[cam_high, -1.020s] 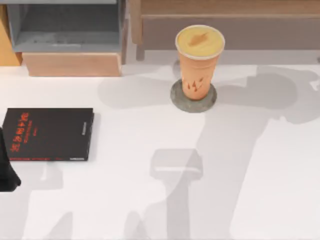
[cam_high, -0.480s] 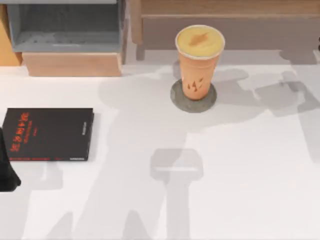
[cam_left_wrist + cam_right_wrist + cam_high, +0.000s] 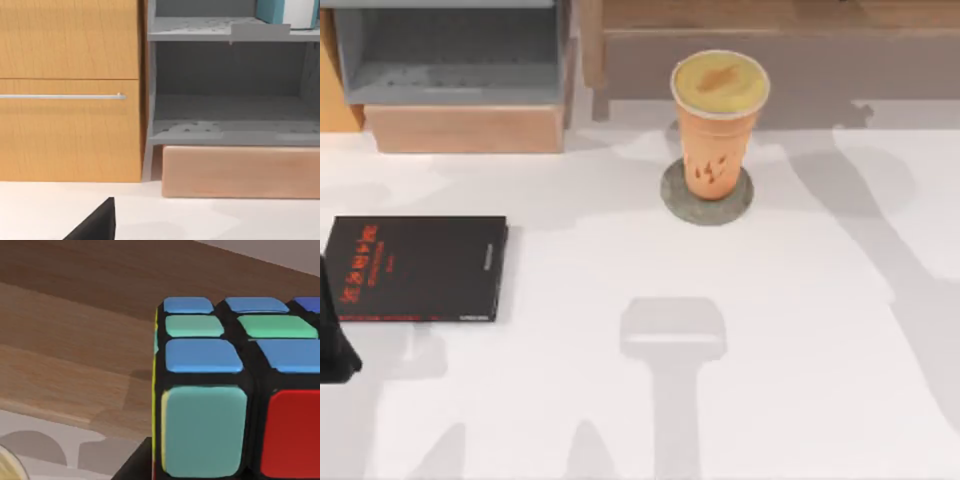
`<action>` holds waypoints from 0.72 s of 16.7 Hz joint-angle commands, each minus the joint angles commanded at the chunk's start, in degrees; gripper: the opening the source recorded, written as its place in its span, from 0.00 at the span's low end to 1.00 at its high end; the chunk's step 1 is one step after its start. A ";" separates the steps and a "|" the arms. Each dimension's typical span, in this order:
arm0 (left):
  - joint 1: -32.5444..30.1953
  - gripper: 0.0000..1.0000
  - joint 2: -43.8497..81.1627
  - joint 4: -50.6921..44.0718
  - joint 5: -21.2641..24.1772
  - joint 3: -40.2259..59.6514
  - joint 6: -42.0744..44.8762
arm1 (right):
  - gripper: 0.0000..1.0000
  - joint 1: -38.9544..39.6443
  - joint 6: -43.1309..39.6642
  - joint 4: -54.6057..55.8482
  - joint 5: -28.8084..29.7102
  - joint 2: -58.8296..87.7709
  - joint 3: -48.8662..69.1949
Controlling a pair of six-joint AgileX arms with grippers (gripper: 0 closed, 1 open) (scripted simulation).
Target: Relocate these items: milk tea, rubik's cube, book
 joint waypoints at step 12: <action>0.00 1.00 0.00 0.00 0.00 0.00 0.00 | 0.00 6.48 4.68 29.87 10.46 -3.26 -2.29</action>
